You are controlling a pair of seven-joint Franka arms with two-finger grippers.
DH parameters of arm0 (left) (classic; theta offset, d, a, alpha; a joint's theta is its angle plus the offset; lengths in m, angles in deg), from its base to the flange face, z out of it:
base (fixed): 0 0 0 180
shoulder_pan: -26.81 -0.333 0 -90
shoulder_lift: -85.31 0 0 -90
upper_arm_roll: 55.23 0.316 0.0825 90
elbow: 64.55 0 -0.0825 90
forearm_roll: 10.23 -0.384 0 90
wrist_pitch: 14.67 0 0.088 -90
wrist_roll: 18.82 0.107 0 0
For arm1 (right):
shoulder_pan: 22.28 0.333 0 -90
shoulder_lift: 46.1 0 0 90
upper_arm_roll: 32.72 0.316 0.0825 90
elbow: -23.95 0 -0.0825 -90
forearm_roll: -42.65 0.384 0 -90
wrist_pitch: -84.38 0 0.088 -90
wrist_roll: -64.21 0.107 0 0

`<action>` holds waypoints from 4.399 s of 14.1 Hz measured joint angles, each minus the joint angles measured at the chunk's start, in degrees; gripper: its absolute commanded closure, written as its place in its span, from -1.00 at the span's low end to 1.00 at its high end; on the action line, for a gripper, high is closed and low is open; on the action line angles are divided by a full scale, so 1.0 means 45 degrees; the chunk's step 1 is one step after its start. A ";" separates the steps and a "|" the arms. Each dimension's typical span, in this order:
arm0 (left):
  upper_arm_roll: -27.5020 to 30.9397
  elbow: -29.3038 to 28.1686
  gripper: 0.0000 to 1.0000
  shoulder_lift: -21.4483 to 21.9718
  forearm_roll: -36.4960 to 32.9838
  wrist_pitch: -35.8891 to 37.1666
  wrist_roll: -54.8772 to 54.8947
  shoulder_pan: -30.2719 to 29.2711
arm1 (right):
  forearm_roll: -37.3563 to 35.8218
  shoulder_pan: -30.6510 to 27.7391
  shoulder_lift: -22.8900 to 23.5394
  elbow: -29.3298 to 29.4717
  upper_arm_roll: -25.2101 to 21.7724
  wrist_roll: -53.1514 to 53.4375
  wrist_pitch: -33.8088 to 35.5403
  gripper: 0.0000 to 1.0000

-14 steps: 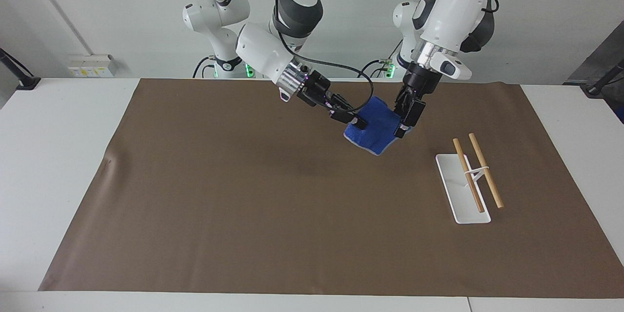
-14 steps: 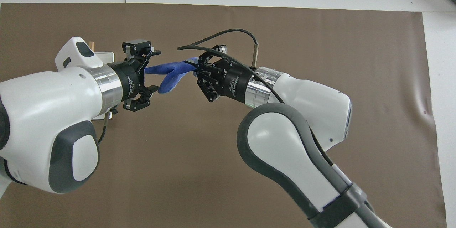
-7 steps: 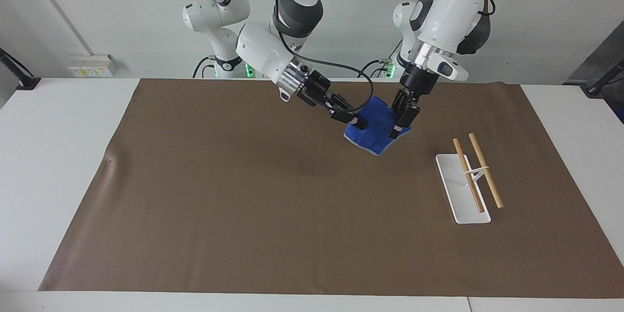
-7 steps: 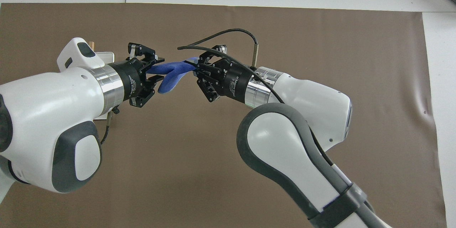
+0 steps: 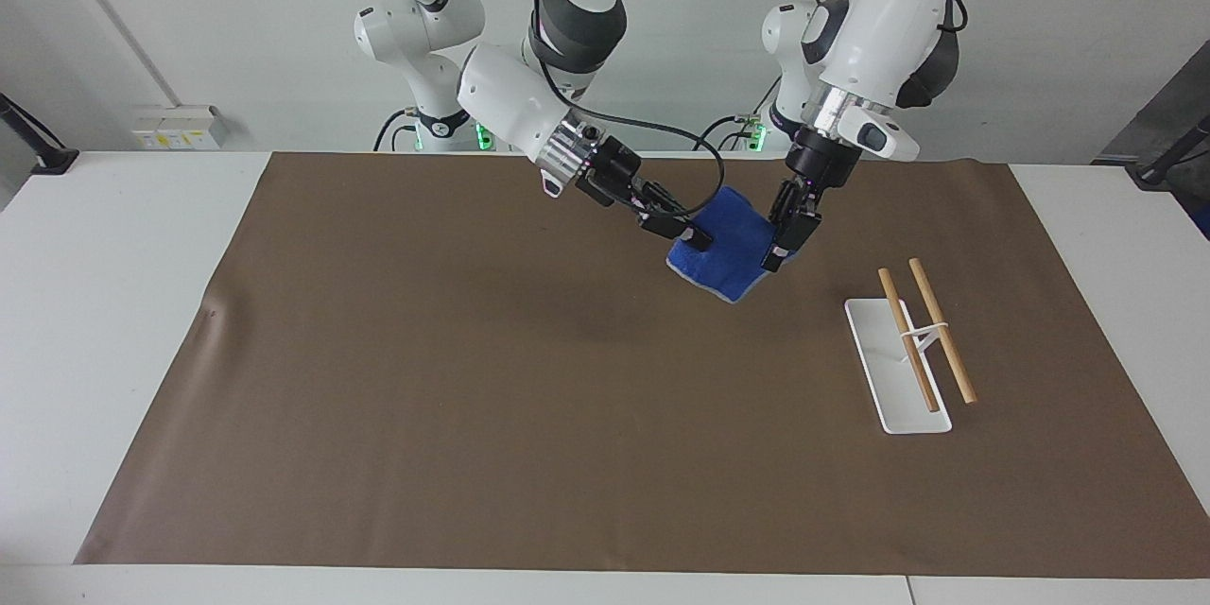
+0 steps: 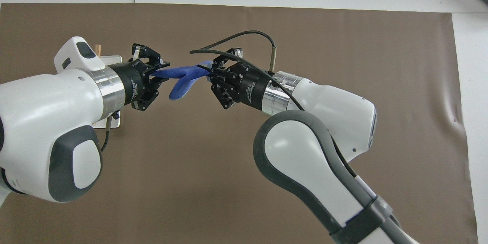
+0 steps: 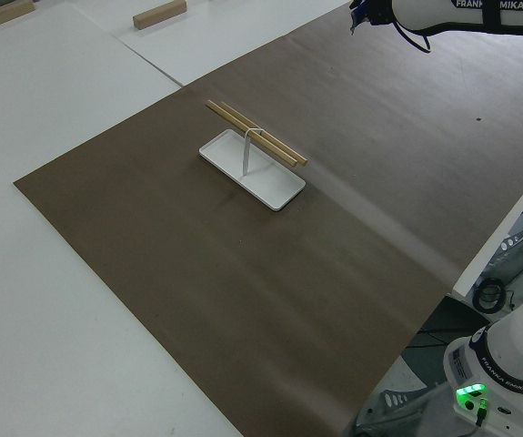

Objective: Right arm passes towel to left arm to hang
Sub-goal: 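Grasp the towel end with the left gripper while the right gripper holds it, then pull the towel back with the left gripper while the right gripper withdraws, then drape the towel over the wooden dowels with the left gripper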

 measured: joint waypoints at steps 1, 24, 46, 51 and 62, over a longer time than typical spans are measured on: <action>0.0008 0.0000 0.58 -0.0001 0.0000 -0.0001 0.0048 -0.0003 | 0.0000 0.0000 0.0000 0.0000 0.0000 -0.0004 -0.0002 1.00; 0.0056 0.1543 1.00 -0.0500 -0.0089 0.0154 0.3836 -0.0221 | -0.3944 -0.0867 0.0134 -0.0972 -0.0144 -0.4816 -0.1156 -1.00; 0.2501 0.1177 1.00 -0.2734 -0.0325 -0.0174 1.2860 -0.1168 | -1.7686 -0.4720 -0.1288 0.1605 -0.1231 -0.7754 1.0067 -1.00; 0.2514 0.1276 1.00 -0.2807 -0.0326 -0.0190 1.4581 -0.1821 | -1.7686 -0.4745 -0.2308 0.2465 -0.2231 -0.8627 1.2855 -1.00; 0.2750 0.2033 1.00 -0.3075 -0.0352 0.0676 1.6590 -0.2982 | -1.7385 -0.4856 -0.2664 0.2962 -0.3204 -1.0253 1.4530 -1.00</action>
